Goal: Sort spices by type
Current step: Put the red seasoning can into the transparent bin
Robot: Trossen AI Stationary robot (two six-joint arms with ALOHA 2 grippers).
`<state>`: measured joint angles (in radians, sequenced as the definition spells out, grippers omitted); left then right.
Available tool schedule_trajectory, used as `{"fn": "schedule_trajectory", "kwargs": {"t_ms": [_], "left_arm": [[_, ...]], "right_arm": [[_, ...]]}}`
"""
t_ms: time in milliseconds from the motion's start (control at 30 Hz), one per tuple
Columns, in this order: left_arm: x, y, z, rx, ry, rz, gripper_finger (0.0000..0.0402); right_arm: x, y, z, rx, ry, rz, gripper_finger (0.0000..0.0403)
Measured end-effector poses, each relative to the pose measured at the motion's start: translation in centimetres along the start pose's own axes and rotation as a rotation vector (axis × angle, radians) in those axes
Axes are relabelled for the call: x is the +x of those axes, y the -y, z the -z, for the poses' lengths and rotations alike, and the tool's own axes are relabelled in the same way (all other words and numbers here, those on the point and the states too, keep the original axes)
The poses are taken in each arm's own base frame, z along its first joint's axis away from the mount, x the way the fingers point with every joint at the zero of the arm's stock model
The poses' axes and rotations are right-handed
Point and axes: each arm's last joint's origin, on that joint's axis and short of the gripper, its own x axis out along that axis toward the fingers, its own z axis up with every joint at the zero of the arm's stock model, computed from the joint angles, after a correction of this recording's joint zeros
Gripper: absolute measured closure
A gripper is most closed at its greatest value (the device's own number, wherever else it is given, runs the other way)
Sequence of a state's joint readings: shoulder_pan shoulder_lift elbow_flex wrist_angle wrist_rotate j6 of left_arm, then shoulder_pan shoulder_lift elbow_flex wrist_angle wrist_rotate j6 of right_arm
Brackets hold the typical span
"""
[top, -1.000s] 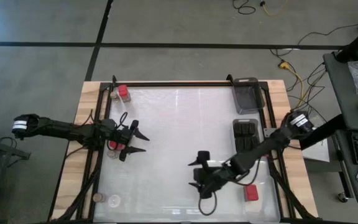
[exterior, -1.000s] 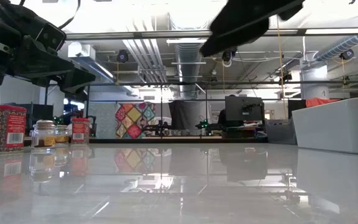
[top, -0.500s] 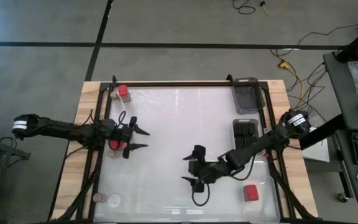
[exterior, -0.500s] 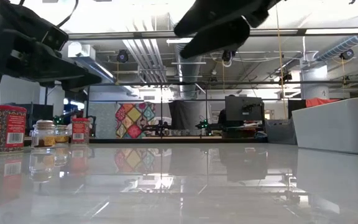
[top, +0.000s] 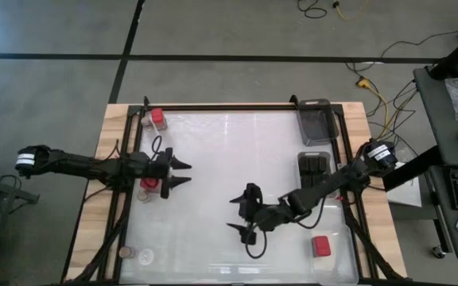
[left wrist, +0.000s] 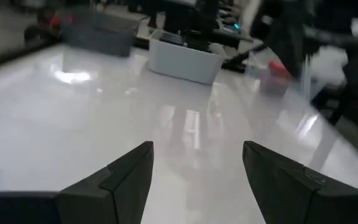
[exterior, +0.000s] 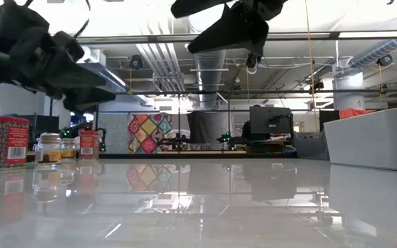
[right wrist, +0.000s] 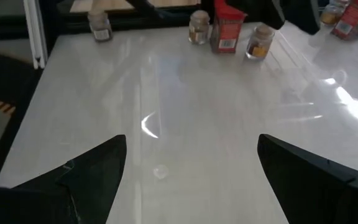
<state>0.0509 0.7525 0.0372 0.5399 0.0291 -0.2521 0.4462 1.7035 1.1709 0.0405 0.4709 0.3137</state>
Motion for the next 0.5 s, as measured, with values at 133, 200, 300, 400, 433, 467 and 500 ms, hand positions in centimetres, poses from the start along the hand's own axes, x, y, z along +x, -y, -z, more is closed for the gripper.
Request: {"fn": "schedule_trajectory", "kwargs": {"t_ms": [133, 200, 300, 400, 433, 467, 500], "left_arm": [[0.0, 0.0, -0.1, -0.165, 0.011, -0.012, 0.017], [0.0, 0.0, -0.3, -0.21, 0.022, 0.0, 0.017], [0.3, 0.3, -1.1, -0.244, 0.032, 0.016, 0.017], [0.8, 0.8, -3.0, -0.253, 0.029, 0.026, 0.017], [1.0, 1.0, -3.8, -0.254, 0.008, 0.019, 0.017], [1.2, 1.2, -4.5, -0.255, -0.037, 0.002, 0.017], [1.3, 1.4, -5.3, -0.251, -0.099, -0.023, 0.017]], "right_arm": [[0.1, 0.1, -0.1, 0.003, 0.003, 0.004, 0.0049], [0.0, 0.1, 0.0, 0.003, 0.003, 0.003, 0.005], [0.1, 0.1, -0.1, 0.0, 0.002, 0.003, 0.0051], [0.1, 0.2, -0.1, -0.007, 0.002, 0.006, 0.0049], [0.1, 0.2, -0.1, -0.007, 0.002, 0.006, 0.0049], [0.1, 0.2, -0.1, -0.007, 0.002, 0.006, 0.0049], [0.1, 0.2, -0.1, -0.007, 0.001, 0.006, 0.0049]]}}
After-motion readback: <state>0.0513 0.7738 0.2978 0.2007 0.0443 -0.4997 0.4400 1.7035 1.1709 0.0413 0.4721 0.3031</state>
